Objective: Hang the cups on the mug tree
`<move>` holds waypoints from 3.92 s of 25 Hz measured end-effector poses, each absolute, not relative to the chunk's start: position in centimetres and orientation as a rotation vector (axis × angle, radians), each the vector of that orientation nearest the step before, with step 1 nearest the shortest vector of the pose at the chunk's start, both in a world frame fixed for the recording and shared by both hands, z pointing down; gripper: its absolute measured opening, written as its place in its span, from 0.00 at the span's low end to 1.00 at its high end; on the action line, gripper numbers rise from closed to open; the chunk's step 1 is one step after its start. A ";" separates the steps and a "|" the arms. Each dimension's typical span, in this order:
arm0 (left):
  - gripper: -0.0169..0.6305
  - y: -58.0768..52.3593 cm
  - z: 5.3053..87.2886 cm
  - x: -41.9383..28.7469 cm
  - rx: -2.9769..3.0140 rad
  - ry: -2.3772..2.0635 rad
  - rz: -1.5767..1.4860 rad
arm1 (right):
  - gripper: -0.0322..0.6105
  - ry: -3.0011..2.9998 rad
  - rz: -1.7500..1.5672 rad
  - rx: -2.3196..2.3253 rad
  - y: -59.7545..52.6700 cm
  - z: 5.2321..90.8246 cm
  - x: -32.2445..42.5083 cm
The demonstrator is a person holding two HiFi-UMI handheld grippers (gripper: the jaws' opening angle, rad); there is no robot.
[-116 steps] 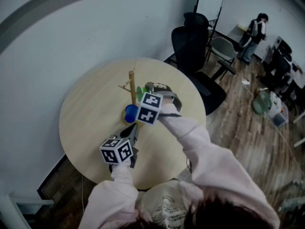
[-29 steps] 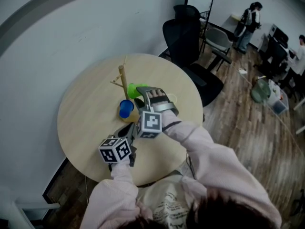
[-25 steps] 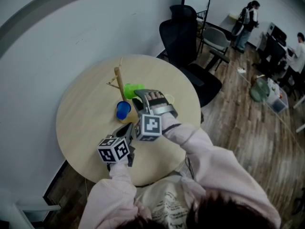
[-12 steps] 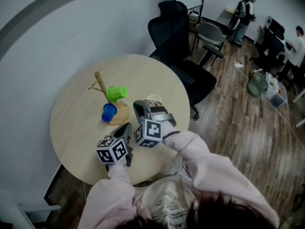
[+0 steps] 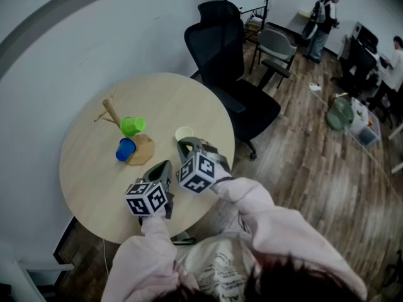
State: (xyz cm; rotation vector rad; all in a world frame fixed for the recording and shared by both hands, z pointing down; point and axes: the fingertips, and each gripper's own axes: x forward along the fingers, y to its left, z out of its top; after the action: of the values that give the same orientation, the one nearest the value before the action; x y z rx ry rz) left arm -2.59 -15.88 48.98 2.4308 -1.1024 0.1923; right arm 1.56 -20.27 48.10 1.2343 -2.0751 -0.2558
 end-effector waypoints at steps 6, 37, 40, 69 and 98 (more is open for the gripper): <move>0.03 -15.6 49.0 0.5 2.420 -1.149 0.179 | 0.03 -2.180 -0.139 1.180 -18.8 49.3 3.8; 0.03 -18.4 54.6 3.6 2.337 -1.085 0.308 | 0.13 -2.378 0.395 1.213 -21.3 56.1 7.2; 0.03 -18.9 55.0 3.6 2.335 -1.065 0.316 | 0.14 -2.370 0.389 1.226 -22.1 57.1 7.4; 0.03 -20.9 57.9 2.5 2.193 -1.159 0.391 | 0.49 -2.371 0.487 1.125 -27.0 61.7 7.4; 0.03 -23.6 59.9 2.7 1.957 -1.405 0.331 | 0.64 -2.514 0.458 0.729 -30.3 63.2 4.1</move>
State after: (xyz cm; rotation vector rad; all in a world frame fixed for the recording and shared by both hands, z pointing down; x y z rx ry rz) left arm 2.66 -23.63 59.91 1.9575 -1.4050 0.3309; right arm 4.14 -30.29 63.24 0.7289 -2.5144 0.4581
